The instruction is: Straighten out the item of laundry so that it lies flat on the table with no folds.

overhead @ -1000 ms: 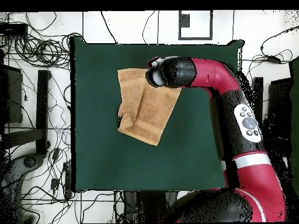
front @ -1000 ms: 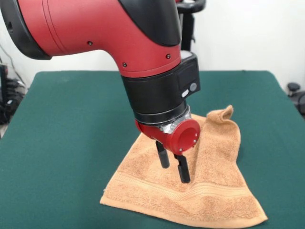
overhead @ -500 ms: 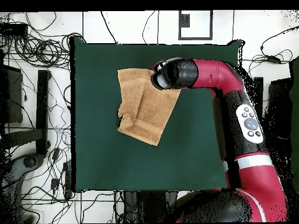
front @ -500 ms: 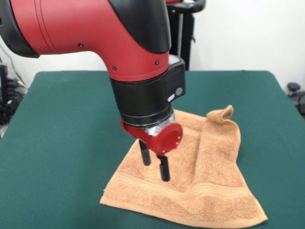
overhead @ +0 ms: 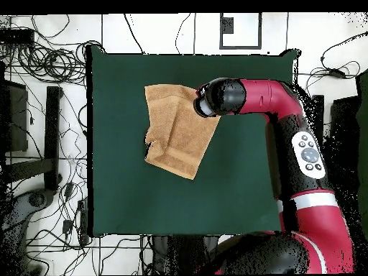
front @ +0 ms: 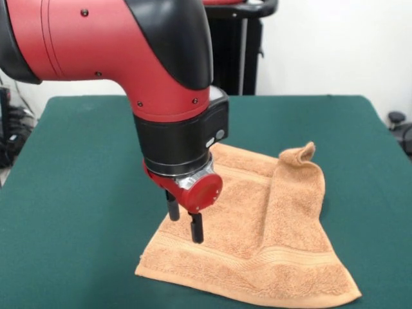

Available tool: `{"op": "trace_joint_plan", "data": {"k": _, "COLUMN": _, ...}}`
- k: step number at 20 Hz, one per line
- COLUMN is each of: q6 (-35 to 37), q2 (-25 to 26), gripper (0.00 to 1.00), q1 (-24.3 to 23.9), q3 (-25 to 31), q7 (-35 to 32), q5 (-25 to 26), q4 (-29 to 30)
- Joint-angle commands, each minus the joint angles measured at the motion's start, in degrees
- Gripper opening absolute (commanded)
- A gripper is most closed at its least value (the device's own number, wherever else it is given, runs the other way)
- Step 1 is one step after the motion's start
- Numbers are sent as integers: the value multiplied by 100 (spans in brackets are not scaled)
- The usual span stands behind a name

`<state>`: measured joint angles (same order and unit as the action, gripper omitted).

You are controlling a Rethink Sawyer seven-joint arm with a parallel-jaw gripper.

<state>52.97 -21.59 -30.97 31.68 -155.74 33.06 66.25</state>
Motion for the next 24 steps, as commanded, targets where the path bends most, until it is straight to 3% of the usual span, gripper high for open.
{"op": "trace_joint_plan", "data": {"k": 1, "q6": 561, "q2": 129, "gripper": 100, "q1": 226, "q3": -136, "q7": 1718, "q5": 310, "q4": 27}}
{"op": "trace_joint_plan", "data": {"k": 13, "q6": 666, "q2": 219, "gripper": 100, "q1": 258, "q3": -191, "q7": 1697, "q5": 470, "q4": 69}}
{"op": "trace_joint_plan", "data": {"k": 24, "q6": 915, "q2": 548, "gripper": 100, "q1": 329, "q3": -183, "q7": 1782, "q5": 573, "q4": -391}}
